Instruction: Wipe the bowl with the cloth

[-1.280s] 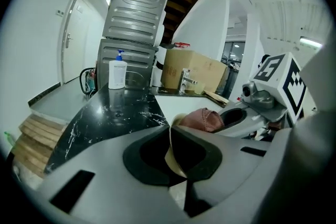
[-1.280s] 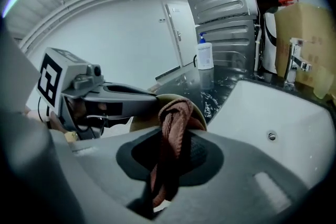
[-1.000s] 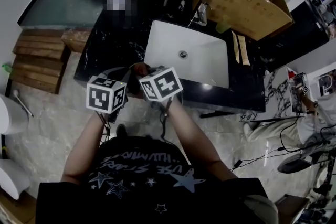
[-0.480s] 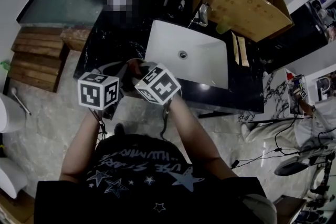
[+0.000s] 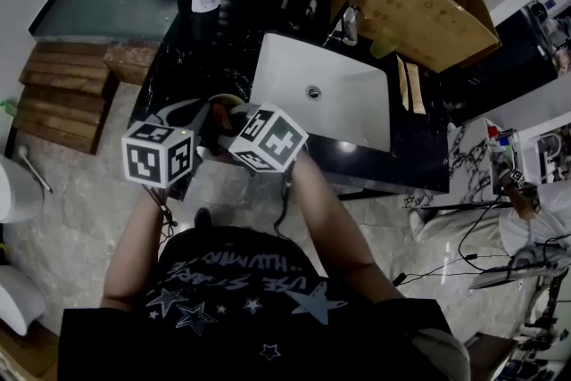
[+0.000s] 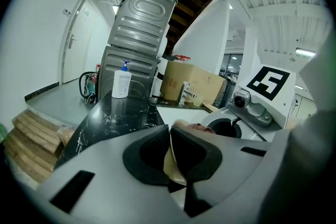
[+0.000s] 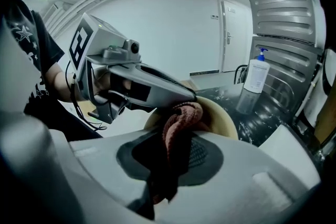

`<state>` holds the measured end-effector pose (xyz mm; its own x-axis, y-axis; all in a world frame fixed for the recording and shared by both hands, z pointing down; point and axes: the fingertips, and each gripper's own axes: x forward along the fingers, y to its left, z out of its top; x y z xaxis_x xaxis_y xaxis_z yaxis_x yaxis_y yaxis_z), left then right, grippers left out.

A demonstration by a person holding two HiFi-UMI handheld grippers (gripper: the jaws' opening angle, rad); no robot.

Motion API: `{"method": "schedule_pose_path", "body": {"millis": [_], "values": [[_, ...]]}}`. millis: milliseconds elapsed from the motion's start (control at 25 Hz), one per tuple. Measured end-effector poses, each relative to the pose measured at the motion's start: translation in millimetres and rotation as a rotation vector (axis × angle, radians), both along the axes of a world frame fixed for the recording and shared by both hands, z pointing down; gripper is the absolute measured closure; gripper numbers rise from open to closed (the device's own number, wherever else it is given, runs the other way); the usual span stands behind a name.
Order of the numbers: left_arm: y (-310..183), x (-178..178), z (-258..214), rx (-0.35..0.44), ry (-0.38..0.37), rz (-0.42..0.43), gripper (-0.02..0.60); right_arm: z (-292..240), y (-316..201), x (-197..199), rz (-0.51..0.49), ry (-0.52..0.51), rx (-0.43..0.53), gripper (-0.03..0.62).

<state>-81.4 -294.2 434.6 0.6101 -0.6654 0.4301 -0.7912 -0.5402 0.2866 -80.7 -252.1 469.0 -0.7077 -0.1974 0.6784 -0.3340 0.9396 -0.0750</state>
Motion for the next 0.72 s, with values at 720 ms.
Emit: {"method": "schedule_pose_path", "body": {"millis": [720], "values": [[6.3,-7.4,15.9,-0.038,-0.025,0.031,0.561,17.8,-11.7,31.9,0.106,0.319,0.064,0.528]]}}
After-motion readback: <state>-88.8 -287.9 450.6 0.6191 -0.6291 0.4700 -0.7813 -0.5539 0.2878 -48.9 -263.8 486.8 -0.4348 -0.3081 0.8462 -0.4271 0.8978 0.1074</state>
